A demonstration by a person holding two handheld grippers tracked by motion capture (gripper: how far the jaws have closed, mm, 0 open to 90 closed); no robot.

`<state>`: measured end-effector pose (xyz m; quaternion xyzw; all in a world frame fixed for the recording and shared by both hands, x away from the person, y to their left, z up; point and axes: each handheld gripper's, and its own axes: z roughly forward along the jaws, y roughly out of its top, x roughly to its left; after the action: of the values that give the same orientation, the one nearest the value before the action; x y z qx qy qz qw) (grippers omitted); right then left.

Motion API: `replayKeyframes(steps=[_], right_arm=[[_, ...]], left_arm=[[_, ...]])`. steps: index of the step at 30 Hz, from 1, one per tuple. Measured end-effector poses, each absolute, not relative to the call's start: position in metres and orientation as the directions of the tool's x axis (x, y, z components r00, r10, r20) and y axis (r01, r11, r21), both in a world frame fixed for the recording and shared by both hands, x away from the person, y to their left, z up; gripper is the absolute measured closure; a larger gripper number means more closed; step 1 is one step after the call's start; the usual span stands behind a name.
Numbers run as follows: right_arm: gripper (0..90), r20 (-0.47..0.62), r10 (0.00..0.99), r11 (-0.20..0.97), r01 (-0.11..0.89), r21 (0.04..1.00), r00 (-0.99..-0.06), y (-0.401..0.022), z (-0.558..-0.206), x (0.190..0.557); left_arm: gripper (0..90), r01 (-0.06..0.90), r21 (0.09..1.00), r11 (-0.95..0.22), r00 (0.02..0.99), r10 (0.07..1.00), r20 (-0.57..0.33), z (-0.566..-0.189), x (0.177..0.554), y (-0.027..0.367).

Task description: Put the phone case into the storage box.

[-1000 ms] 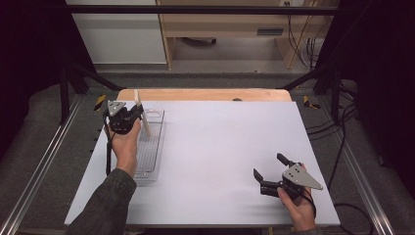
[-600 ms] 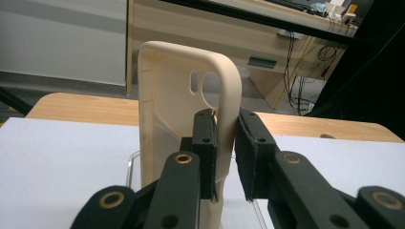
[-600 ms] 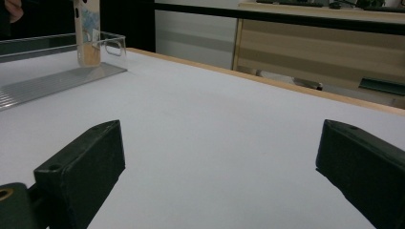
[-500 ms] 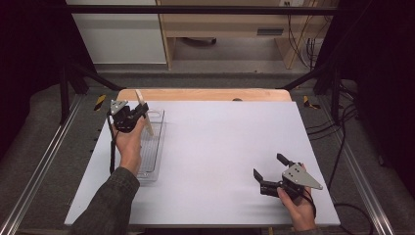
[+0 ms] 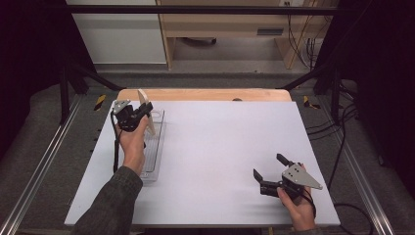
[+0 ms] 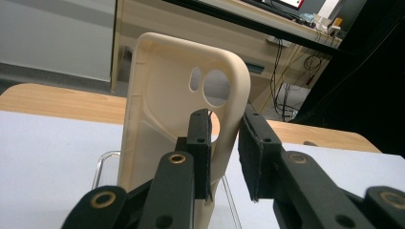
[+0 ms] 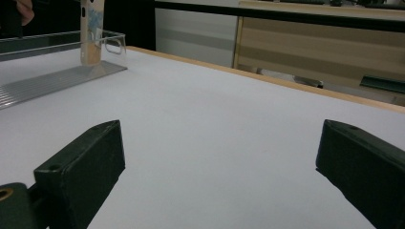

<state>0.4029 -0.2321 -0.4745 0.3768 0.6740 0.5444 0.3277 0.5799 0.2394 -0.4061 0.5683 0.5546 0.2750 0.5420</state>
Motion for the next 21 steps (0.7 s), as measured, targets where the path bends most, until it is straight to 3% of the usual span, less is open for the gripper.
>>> replayKeyframes(steps=[16,21], right_arm=[[2.7,-0.029,0.864,0.124,0.158,0.980,-0.502,-0.231,-0.475,0.403],[2.8,-0.031,0.864,0.127,0.158,0.979,-0.503,-0.231,-0.476,0.404]], left_arm=[[66.5,0.323,0.925,0.203,0.254,0.922,-0.291,-0.411,0.589,0.238],[59.6,0.321,0.924,0.210,0.244,0.924,-0.295,-0.413,0.591,0.238]])
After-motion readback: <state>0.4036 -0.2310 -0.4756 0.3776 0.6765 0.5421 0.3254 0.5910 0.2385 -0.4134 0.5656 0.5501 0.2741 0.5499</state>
